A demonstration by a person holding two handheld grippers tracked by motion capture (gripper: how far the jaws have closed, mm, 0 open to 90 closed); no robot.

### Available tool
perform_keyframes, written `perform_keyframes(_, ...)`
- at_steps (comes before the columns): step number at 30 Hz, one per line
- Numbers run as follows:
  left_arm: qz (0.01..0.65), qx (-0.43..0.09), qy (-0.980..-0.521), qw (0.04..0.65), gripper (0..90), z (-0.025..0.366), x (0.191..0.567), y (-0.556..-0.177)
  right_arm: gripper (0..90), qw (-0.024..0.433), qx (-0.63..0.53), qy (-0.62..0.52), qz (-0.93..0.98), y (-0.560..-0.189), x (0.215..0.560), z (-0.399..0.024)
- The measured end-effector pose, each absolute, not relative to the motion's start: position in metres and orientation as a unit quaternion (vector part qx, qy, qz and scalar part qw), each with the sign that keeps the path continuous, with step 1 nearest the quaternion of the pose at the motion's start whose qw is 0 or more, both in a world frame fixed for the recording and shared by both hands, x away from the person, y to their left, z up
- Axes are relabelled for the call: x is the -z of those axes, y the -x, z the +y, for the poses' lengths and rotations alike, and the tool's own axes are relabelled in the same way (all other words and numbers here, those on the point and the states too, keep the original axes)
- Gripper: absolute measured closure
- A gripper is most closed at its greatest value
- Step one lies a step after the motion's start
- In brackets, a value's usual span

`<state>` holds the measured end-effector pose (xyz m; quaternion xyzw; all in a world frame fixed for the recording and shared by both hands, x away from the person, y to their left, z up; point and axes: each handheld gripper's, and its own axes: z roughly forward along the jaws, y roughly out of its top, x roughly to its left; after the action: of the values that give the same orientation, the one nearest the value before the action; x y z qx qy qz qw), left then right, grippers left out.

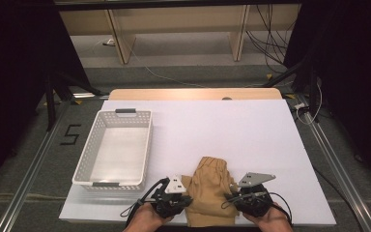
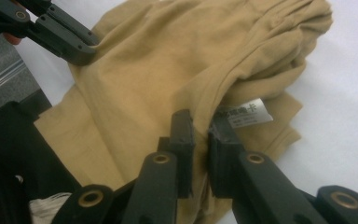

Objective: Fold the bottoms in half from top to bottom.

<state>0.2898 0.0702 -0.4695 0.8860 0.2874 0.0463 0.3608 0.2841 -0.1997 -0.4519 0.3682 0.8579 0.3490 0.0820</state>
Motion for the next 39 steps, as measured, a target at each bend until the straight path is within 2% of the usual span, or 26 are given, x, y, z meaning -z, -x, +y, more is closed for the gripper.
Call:
perform_keyframes(9, 0.278, -0.048, -0.895, 0.345, 85.1, 0.066, 0.476, -0.288, 80.5, 0.066, -0.321, -0.372, 0.869, -0.282, 0.461, -0.198)
perform_keyframes(11, 0.282, -0.047, -0.892, 0.349, 83.3, 0.067, 0.472, -0.288, 73.8, 0.065, -0.322, -0.372, 0.868, -0.283, 0.459, -0.199)
perform_keyframes(13, 0.282, -0.046, -0.888, 0.360, 77.7, 0.070, 0.466, -0.289, 64.1, 0.064, -0.327, -0.378, 0.864, -0.284, 0.456, -0.202)
perform_keyframes(16, 0.308, -0.068, -0.872, 0.375, 61.9, 0.077, 0.456, -0.293, 46.4, 0.070, -0.357, -0.396, 0.843, -0.287, 0.448, -0.212)
perform_keyframes(20, 0.367, -0.079, -0.840, 0.393, 48.9, 0.088, 0.449, -0.301, 37.6, 0.096, -0.384, -0.428, 0.812, -0.292, 0.441, -0.228)
perform_keyframes(25, 0.411, -0.087, -0.828, 0.370, 41.1, 0.087, 0.456, -0.306, 35.1, 0.123, -0.364, -0.462, 0.799, -0.300, 0.446, -0.239)
perform_keyframes(29, 0.427, -0.090, -0.826, 0.356, 36.0, 0.084, 0.463, -0.309, 33.7, 0.119, -0.341, -0.476, 0.802, -0.306, 0.452, -0.240)
perform_keyframes(39, 0.456, -0.054, -0.820, 0.343, 35.8, 0.080, 0.479, -0.320, 35.3, 0.099, -0.301, -0.467, 0.826, -0.310, 0.465, -0.224)
